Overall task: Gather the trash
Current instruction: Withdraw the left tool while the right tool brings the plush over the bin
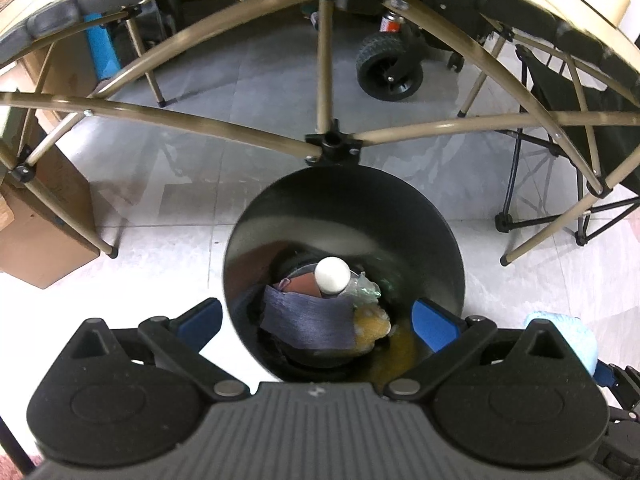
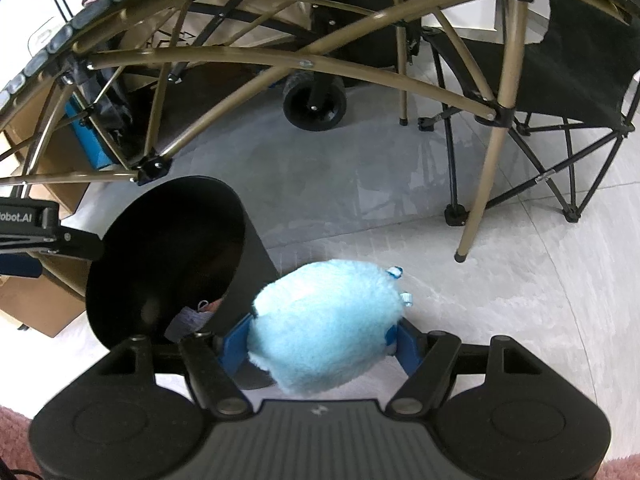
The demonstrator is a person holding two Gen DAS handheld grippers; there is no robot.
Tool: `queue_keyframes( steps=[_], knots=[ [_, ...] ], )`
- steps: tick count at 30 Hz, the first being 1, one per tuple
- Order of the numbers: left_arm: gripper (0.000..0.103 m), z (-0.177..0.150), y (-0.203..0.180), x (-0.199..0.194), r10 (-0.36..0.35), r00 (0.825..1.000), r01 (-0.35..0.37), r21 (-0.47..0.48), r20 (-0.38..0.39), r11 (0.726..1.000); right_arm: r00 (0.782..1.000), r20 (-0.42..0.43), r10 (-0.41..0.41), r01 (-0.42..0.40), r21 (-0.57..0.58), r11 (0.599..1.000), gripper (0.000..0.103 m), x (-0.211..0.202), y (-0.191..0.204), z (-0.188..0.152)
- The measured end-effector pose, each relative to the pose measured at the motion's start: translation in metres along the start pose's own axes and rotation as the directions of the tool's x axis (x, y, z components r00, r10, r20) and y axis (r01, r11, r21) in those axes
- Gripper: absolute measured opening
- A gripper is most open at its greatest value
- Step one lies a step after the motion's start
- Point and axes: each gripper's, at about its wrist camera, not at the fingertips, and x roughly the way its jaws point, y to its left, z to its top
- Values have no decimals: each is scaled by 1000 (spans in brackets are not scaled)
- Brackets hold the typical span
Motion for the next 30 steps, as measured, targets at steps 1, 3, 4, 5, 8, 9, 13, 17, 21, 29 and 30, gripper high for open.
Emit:
queue_keyframes(
  steps=[1, 3, 4, 5, 8, 9, 13, 17, 21, 29, 30],
  knots=[
    [103, 0, 4, -1, -1, 1000, 1, -6, 3, 1000, 1000, 2, 3, -3, -5, 1000, 72, 0, 3, 1],
    [103, 0, 11, -4, -1, 1000, 1, -17, 9, 1000, 1000, 7, 10, -10, -18, 1000, 72, 0, 10, 3],
    [103, 0, 15, -5, 0, 1000, 0, -22, 11, 1000, 1000, 8, 13, -12, -23, 1000, 72, 0, 14, 4],
    [103, 0, 19, -6, 1, 1000, 0, -28, 13, 1000, 1000, 10, 15, -15, -30, 999, 72, 0, 18, 5],
    [103, -1, 32, -9, 1, 1000, 0, -47, 19, 999, 1000, 17, 23, -23, -44, 999, 72, -1, 29, 8],
    [103, -2, 37, -10, 0, 1000, 1, -54, 21, 999, 999, 21, 27, -26, -49, 998, 72, -1, 32, 8],
    [103, -3, 57, -16, -3, 999, 5, -85, 33, 996, 999, 31, 35, -32, -79, 996, 72, -1, 48, 10],
    [103, -6, 77, -18, 0, 999, 4, -118, 34, 993, 999, 27, 42, -39, -100, 994, 72, -1, 63, 13],
    [103, -8, 98, -18, 6, 1000, -1, -154, 30, 988, 998, 32, 50, -46, -124, 991, 72, -2, 78, 16],
    [103, -14, 136, -17, 13, 1000, -8, -218, 24, 976, 999, 11, 53, -51, -166, 985, 72, 9, 108, 24],
    [103, -14, 140, -16, 15, 1000, -10, -225, 21, 974, 998, 7, 54, -52, -169, 984, 72, 11, 112, 26]
  ],
)
